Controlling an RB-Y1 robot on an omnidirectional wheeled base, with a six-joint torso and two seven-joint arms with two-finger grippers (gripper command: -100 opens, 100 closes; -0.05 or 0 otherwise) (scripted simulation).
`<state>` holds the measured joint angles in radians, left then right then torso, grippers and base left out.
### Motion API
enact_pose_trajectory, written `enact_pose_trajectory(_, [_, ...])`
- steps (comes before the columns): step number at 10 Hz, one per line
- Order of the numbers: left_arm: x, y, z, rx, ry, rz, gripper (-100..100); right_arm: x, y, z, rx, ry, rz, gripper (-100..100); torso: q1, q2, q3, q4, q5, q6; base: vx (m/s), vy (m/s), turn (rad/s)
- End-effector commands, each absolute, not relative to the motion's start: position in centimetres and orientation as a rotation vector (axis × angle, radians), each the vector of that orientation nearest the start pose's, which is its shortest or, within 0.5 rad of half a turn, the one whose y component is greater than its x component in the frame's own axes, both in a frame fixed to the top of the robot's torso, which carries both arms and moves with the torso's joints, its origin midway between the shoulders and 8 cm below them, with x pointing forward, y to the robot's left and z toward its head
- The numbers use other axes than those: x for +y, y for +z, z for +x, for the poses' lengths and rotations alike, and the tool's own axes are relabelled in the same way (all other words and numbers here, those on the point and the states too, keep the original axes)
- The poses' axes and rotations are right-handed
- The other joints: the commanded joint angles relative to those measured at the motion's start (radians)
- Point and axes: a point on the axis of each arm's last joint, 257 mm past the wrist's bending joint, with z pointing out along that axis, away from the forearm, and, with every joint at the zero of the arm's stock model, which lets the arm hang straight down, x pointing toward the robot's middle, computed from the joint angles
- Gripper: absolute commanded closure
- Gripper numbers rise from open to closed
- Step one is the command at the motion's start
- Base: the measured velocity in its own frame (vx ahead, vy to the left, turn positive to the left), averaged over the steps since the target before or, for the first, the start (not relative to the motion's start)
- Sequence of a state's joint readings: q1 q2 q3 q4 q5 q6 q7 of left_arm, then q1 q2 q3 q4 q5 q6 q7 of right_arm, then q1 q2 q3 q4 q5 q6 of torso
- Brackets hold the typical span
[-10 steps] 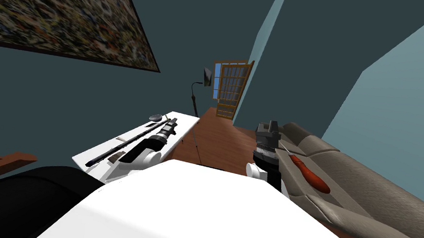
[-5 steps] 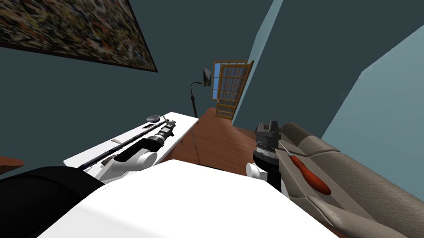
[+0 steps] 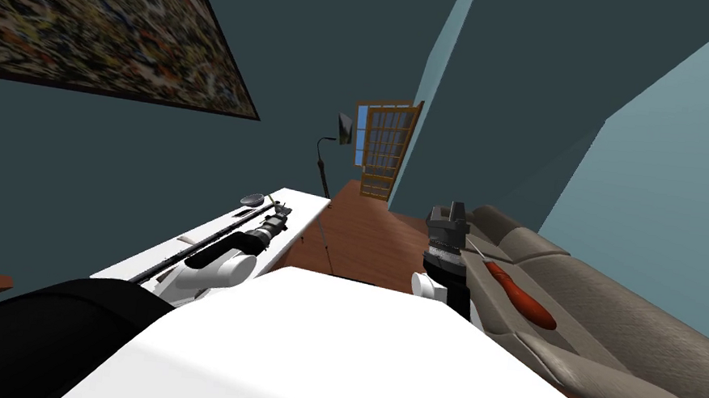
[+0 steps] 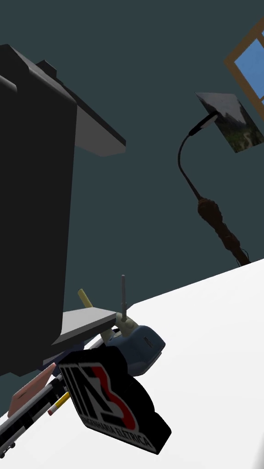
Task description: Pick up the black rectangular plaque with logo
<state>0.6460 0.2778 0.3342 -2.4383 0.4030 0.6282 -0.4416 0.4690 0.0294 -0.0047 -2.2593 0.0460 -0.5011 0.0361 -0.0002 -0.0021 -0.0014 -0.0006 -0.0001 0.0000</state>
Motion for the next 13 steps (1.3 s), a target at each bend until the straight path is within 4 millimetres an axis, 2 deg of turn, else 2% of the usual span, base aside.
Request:
enact_pose_trajectory(1, [41.9, -18.4, 33.2, 1.586, -0.512, -1.176, -100, -27.6, 2.6, 35.0, 0.616, 1.248, 0.63, 0, 0.0, 0.0, 0.0, 0.0, 0.0, 0.0, 0.046, -0.002, -0.015])
enact_pose_trajectory(5, [43.3, -21.2, 31.1, 1.694, -0.454, -1.263, -100, -27.6, 2.6, 35.0, 0.616, 1.248, 0.63, 0, 0.0, -0.002, -0.001, 0.0, 0.0, 0.0, 0.065, -0.006, -0.008])
enact_pose_trajectory(7, [43.3, -22.1, 30.5, 1.724, -0.437, -1.289, -100, -27.6, 2.6, 35.0, 0.616, 1.248, 0.63, 0, 0.0, -0.002, -0.001, 0.0, 0.0, 0.0, 0.047, -0.005, 0.0])
enact_pose_trajectory(13, [45.1, -25.2, 26.7, 1.881, -0.349, -1.412, -100, -27.6, 2.6, 35.0, 0.616, 1.248, 0.63, 0, 0.001, -0.003, -0.002, -0.001, 0.0, 0.0, 0.068, 0.005, -0.004])
